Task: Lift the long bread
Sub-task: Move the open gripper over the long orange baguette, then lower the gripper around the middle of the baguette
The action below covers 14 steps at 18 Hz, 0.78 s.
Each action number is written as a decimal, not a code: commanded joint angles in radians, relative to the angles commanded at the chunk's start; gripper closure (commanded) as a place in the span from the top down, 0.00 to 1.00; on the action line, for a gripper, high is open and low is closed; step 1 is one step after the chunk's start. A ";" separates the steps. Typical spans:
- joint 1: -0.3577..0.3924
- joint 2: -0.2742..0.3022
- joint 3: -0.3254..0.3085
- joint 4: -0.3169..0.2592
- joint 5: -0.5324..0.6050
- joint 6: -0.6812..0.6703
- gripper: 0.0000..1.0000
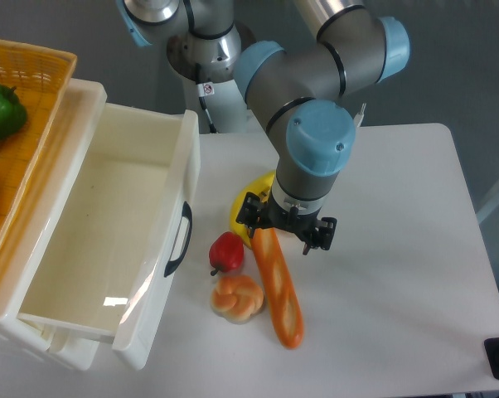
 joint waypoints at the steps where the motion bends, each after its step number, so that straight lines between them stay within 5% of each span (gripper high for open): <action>1: 0.000 -0.002 -0.002 0.000 0.000 -0.006 1.00; 8: -0.003 -0.057 -0.026 0.092 -0.003 -0.077 1.00; 12: -0.011 -0.074 -0.087 0.222 0.003 -0.081 1.00; 14: -0.025 -0.089 -0.089 0.226 0.044 -0.089 1.00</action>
